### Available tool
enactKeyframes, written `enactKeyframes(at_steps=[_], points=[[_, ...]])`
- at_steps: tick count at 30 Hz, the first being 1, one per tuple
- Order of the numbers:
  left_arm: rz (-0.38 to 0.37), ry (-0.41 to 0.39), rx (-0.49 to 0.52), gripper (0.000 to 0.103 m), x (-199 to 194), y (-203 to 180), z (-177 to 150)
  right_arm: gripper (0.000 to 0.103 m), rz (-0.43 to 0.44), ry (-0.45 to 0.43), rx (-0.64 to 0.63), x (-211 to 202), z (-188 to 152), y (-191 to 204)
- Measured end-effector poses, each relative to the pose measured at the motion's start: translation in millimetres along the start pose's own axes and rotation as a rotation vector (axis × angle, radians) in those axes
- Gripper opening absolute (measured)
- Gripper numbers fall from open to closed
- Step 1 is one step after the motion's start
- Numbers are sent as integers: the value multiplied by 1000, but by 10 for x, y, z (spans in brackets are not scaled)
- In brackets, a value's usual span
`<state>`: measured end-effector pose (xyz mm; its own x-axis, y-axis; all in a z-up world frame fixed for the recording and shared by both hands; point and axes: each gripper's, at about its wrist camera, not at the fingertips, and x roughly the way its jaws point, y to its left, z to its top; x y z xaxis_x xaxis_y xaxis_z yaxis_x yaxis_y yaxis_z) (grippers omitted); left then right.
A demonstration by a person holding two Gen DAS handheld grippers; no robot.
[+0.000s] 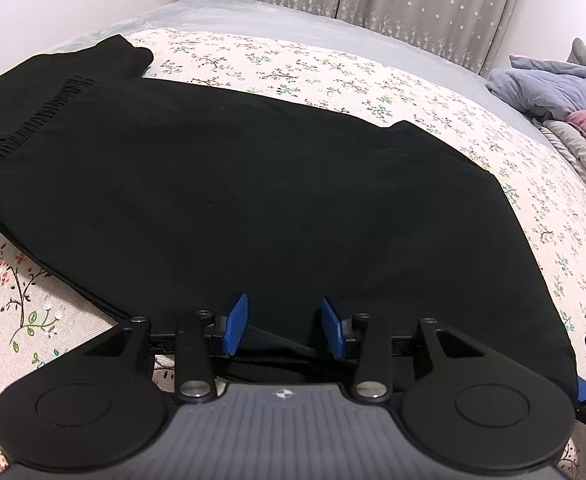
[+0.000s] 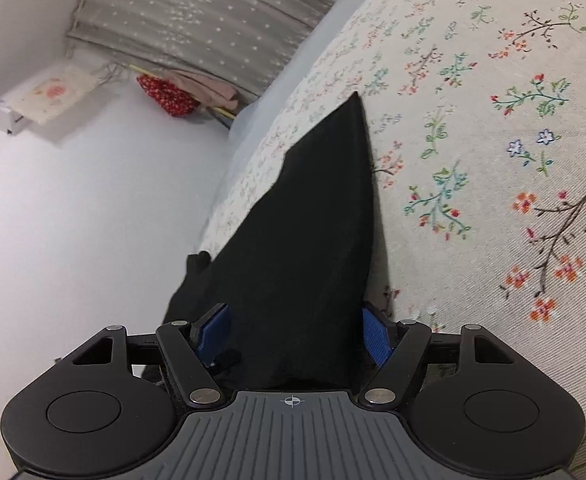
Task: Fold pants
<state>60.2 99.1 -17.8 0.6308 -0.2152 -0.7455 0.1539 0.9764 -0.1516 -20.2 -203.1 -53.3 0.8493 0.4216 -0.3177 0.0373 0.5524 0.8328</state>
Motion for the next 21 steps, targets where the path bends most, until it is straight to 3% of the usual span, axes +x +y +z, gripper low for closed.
enactKeyframes(at_steps=[3, 5, 7, 8, 18, 21], points=[[6, -1, 3, 44, 3, -24, -6, 68, 9, -6, 33, 10, -9, -57], [12, -2, 3, 44, 1, -54, -9, 59, -24, -8, 29, 26, -28, -72], [17, -5, 9, 44, -3, -77, -17, 43, -98, -6, -10, 77, -55, -33], [18, -6, 12, 44, -4, -84, -21, 40, -121, -12, -14, 95, -62, -22], [44, -8, 38, 49, 9, -198, -33, 37, -131, -36, 28, 204, -85, -36], [46, -8, 36, 49, 8, -210, -32, 22, -179, -45, -31, 244, -117, 13]])
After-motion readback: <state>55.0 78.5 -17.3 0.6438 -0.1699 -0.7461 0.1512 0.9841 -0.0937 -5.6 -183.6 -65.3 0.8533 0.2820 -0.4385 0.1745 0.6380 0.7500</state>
